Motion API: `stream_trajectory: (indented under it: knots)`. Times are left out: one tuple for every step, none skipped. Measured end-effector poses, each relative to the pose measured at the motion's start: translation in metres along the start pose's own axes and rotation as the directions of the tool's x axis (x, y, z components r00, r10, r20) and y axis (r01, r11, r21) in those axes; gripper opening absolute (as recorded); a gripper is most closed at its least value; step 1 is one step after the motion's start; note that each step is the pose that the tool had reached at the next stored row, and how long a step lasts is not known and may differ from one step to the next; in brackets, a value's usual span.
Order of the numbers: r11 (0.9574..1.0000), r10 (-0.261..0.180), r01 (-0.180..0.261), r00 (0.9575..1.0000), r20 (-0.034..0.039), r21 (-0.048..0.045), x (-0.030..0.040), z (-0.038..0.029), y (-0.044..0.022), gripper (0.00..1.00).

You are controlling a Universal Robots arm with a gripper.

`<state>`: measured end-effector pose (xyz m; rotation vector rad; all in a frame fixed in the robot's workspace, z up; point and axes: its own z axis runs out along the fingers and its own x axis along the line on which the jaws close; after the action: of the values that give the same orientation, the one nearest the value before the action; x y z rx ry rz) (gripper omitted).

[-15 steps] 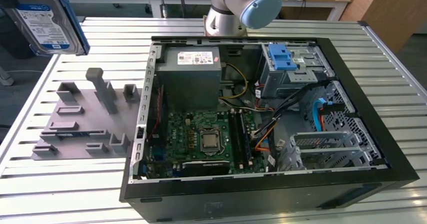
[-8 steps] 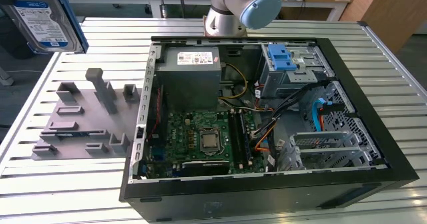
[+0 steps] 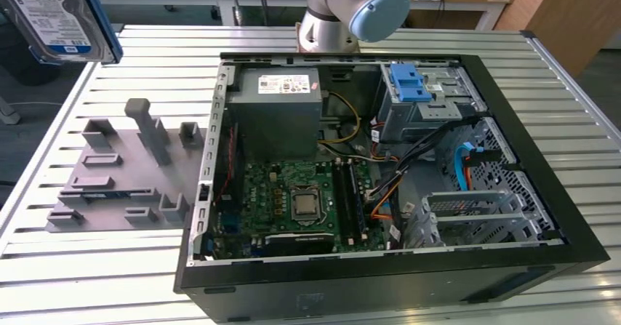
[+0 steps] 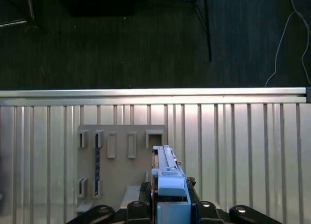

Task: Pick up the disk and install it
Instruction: 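Pick up the disk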

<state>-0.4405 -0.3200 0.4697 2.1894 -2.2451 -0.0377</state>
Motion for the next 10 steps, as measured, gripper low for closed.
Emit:
stream_trajectory:
  knots:
    - [1.0000, 0.000, 0.000, 1.0000, 0.0000, 0.0000, -0.0001, -0.0030, 0.0000, 0.36]
    - [1.0000, 0.000, 0.000, 1.0000, 0.0000, -0.0001, -0.0001, -0.0059, 0.0001, 0.36]
    - [1.0000, 0.000, 0.000, 1.0000, 0.0000, -0.0001, -0.0002, -0.0082, 0.0001, 0.36]
    - [1.0000, 0.000, 0.000, 1.0000, 0.0000, -0.0001, -0.0003, -0.0105, 0.0002, 0.36]
    - [1.0000, 0.000, 0.000, 1.0000, 0.0000, -0.0001, -0.0004, -0.0131, 0.0003, 0.36]
    - [1.0000, 0.000, 0.000, 1.0000, 0.0000, 0.0000, -0.0005, -0.0155, 0.0003, 0.36]
    - [1.0000, 0.000, 0.000, 1.0000, 0.0000, -0.0001, -0.0006, -0.0181, 0.0003, 0.36]
    - [1.0000, 0.000, 0.000, 1.0000, 0.0000, -0.0001, -0.0007, -0.0204, 0.0004, 0.36]
    - [1.0000, 0.000, 0.000, 1.0000, 0.0000, -0.0001, -0.0008, -0.0230, 0.0005, 0.36]
    - [1.0000, 0.000, 0.000, 1.0000, 0.0000, -0.0002, -0.0009, -0.0259, 0.0005, 0.36]
